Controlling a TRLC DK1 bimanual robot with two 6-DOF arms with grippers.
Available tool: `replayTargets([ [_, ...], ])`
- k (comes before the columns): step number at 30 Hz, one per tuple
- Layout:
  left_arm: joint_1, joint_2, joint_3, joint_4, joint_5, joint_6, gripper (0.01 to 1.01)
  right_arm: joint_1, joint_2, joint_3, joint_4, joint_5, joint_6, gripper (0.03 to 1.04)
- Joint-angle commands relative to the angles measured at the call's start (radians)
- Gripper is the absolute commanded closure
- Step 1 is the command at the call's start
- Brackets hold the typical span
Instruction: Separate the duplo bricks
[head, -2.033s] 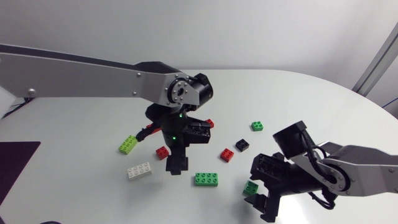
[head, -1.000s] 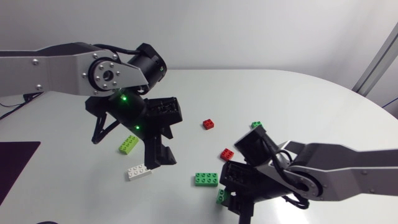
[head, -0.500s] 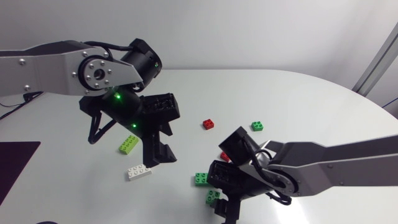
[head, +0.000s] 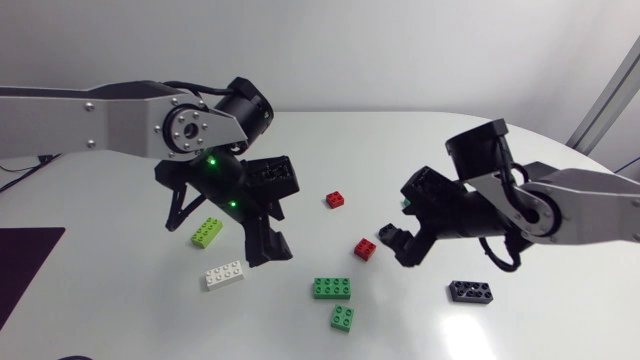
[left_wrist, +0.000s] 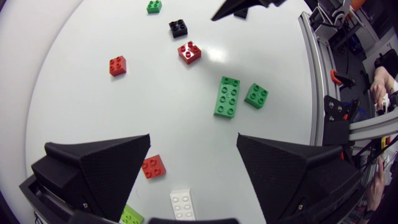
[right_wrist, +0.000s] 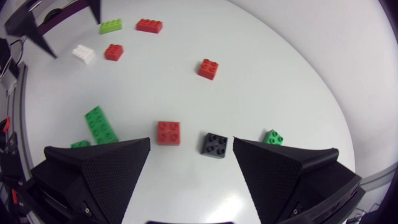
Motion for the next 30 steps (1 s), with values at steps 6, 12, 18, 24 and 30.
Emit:
replayTargets([
  [6, -0.004, 0.040, 0.022, 0.028, 0.008, -0.022, 0.059, -0.051, 0.330, 0.201, 0.089, 0.121, 0.104, 0.13],
  [12, 0.006, 0.038, 0.017, 0.029, 0.005, -0.021, 0.059, -0.149, 0.453, 0.313, 0.103, 0.150, 0.137, 0.13],
  [18, 0.006, 0.049, 0.022, 0.034, 0.005, -0.018, 0.059, -0.249, 0.531, 0.367, 0.102, 0.157, 0.157, 0.13],
  [24, -0.002, 0.065, 0.031, 0.039, 0.005, -0.021, 0.059, -0.272, 0.560, 0.398, 0.062, 0.122, 0.210, 0.13],
  [30, -0.004, 0.063, 0.028, 0.039, 0.005, -0.021, 0.059, -0.261, 0.580, 0.421, 0.037, 0.113, 0.259, 0.16],
])
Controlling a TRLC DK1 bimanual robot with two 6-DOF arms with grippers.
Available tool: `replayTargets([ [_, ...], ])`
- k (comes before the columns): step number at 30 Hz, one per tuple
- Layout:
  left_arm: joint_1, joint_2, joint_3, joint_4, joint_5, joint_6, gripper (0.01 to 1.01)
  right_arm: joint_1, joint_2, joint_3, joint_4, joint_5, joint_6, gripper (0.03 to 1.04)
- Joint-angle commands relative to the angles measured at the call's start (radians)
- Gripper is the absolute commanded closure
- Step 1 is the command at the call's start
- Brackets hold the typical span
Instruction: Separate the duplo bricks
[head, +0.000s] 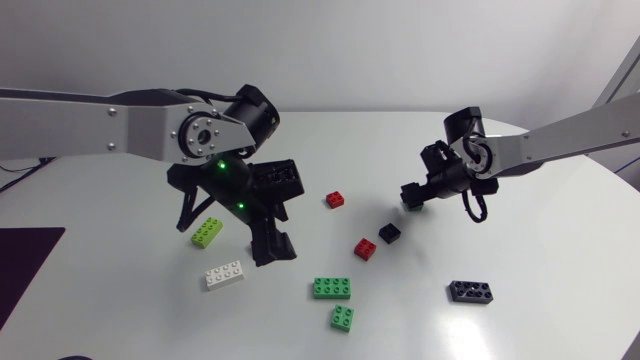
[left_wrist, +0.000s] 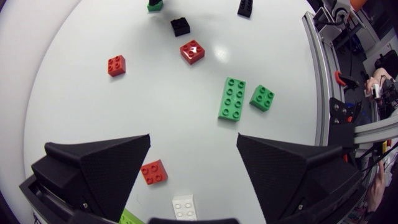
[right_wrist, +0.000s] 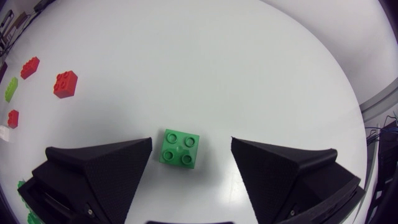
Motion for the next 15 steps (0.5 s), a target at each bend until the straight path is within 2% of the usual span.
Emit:
replayTargets([
  [1, -0.002, 0.017, 0.022, 0.002, 0.005, -0.019, 0.059, 0.010, 0.040, 0.025, -0.025, -0.001, 0.043, 0.20],
  [3, -0.002, 0.012, 0.021, 0.002, 0.005, -0.019, 0.059, 0.009, 0.059, 0.048, -0.048, -0.001, 0.060, 0.27],
  [7, -0.002, 0.006, 0.018, 0.000, 0.005, -0.019, 0.059, 0.009, 0.086, 0.063, -0.065, -0.001, 0.071, 0.28],
  [9, -0.003, 0.005, 0.018, 0.000, 0.005, -0.017, 0.059, 0.012, 0.096, 0.066, -0.068, -0.001, 0.077, 0.39],
  [13, -0.003, 0.000, 0.018, 0.000, 0.004, -0.019, 0.059, 0.015, 0.106, 0.074, -0.094, -0.006, 0.091, 0.67],
  [15, -0.003, -0.003, 0.018, -0.001, 0.004, -0.019, 0.059, 0.019, 0.097, 0.058, -0.081, -0.009, 0.085, 0.70],
])
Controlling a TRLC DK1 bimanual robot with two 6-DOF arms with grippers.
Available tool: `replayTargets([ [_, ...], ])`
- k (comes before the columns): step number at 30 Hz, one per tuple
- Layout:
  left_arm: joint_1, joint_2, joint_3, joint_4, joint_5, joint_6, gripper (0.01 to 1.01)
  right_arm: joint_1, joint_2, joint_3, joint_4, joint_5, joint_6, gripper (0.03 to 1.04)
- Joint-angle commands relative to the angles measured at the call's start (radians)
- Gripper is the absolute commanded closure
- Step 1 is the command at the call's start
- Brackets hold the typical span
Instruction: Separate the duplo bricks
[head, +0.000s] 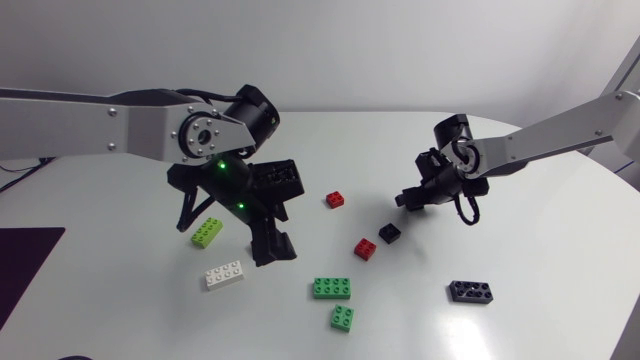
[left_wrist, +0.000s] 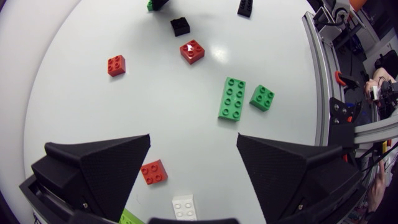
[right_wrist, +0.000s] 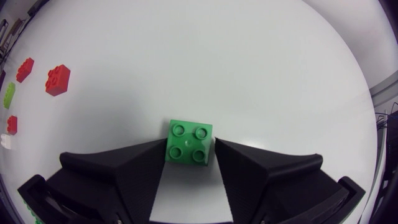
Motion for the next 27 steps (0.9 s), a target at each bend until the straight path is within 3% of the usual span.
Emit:
replayTargets([
  [1, -0.003, -0.005, 0.018, -0.001, 0.002, -0.019, 0.059, 0.012, 0.015, -0.003, 0.002, 0.000, 0.019, 0.71],
  [11, -0.003, -0.018, 0.010, -0.004, -0.002, -0.017, 0.059, -0.007, -0.130, -0.134, 0.096, -0.048, -0.073, 0.75],
  [18, 0.004, -0.040, 0.002, -0.004, -0.002, -0.011, 0.059, -0.011, -0.488, -0.342, 0.073, -0.207, -0.185, 0.75],
  [22, 0.008, -0.048, -0.004, -0.004, -0.002, -0.006, 0.059, 0.101, -0.717, -0.488, -0.036, -0.307, -0.258, 0.75],
  [27, 0.009, -0.048, -0.010, -0.004, -0.002, -0.006, 0.059, 0.328, -0.844, -0.563, -0.167, -0.324, -0.277, 0.74],
])
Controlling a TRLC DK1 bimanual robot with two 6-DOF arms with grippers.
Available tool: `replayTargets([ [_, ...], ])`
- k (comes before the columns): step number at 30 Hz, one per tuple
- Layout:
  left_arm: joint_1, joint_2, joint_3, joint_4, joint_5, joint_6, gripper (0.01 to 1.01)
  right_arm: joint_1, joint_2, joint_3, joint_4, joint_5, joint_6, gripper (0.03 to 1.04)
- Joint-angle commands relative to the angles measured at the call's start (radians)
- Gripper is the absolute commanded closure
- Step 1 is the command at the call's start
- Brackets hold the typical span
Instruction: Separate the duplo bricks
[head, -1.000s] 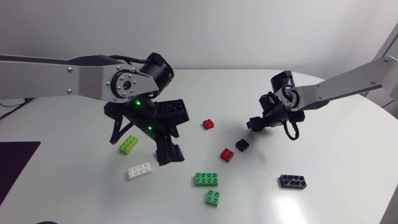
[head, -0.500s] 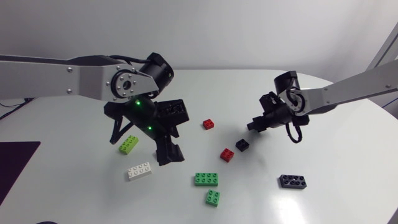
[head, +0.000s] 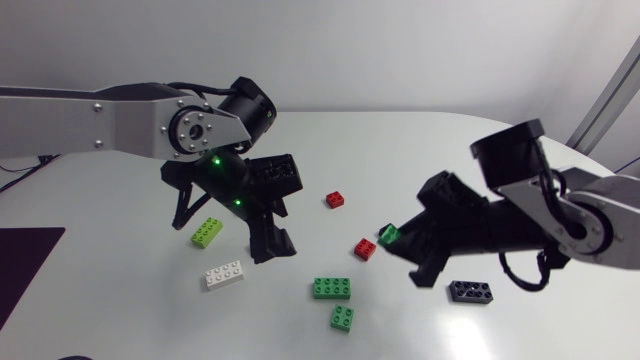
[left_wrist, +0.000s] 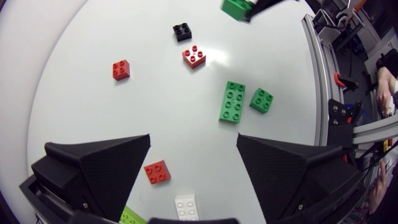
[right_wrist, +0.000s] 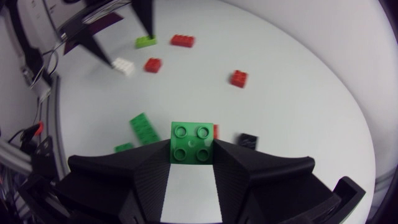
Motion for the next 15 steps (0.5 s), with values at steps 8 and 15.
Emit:
replayTargets([
  [8, 0.069, -0.044, -0.051, -0.003, -0.009, 0.018, 0.059, 0.277, 0.011, -0.040, -0.075, -0.035, -0.018, 0.74],
  [15, 0.125, -0.070, -0.093, -0.010, -0.012, 0.042, 0.059, 0.321, 0.166, 0.025, -0.072, -0.119, -0.053, 0.74],
])
